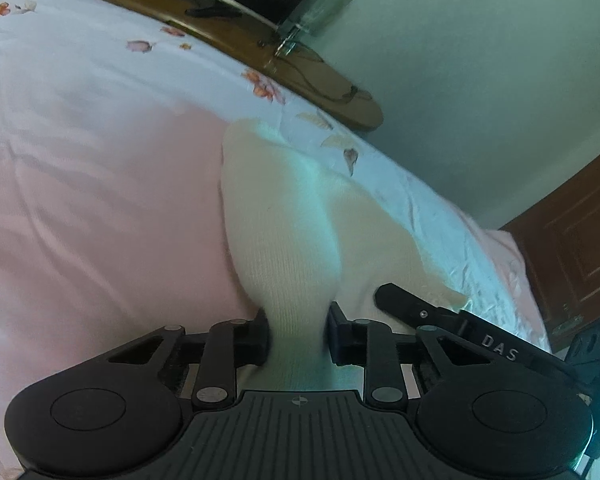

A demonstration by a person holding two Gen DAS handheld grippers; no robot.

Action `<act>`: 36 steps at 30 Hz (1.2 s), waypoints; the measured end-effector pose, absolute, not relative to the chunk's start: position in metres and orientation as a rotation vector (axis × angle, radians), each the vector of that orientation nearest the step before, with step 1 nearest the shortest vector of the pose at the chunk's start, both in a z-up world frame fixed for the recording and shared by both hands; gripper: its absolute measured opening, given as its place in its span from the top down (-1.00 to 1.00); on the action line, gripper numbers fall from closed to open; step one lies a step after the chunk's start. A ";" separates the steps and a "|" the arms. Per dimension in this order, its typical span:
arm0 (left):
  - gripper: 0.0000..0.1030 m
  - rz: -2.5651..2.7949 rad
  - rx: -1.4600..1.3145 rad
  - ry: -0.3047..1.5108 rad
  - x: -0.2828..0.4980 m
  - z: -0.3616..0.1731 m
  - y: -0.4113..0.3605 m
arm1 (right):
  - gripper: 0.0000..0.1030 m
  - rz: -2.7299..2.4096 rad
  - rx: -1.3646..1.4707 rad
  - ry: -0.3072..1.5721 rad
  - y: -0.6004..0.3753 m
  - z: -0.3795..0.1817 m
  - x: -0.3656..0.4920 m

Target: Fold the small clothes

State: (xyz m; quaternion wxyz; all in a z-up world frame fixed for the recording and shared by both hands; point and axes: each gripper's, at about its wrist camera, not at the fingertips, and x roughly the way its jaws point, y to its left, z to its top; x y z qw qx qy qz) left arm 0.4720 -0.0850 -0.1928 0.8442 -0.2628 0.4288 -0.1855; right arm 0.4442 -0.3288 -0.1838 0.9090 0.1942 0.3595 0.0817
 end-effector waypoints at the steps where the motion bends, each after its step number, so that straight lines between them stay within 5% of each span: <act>1: 0.49 -0.388 -0.563 0.894 0.472 -0.189 -0.081 | 0.45 0.179 0.399 0.730 -0.325 -0.178 0.443; 17: 0.49 -0.258 -0.529 0.759 0.460 -0.131 0.072 | 0.45 0.352 0.385 0.651 -0.193 -0.124 0.466; 29: 0.48 -0.151 -0.471 0.805 0.482 -0.184 0.148 | 0.45 0.426 0.343 0.699 -0.105 -0.161 0.501; 33: 0.16 -0.137 -0.412 0.852 0.480 -0.211 0.149 | 0.42 0.416 0.290 0.760 -0.090 -0.186 0.505; 36: 0.16 -0.141 -0.414 0.857 0.479 -0.209 0.147 | 0.21 0.348 0.276 0.787 -0.097 -0.201 0.503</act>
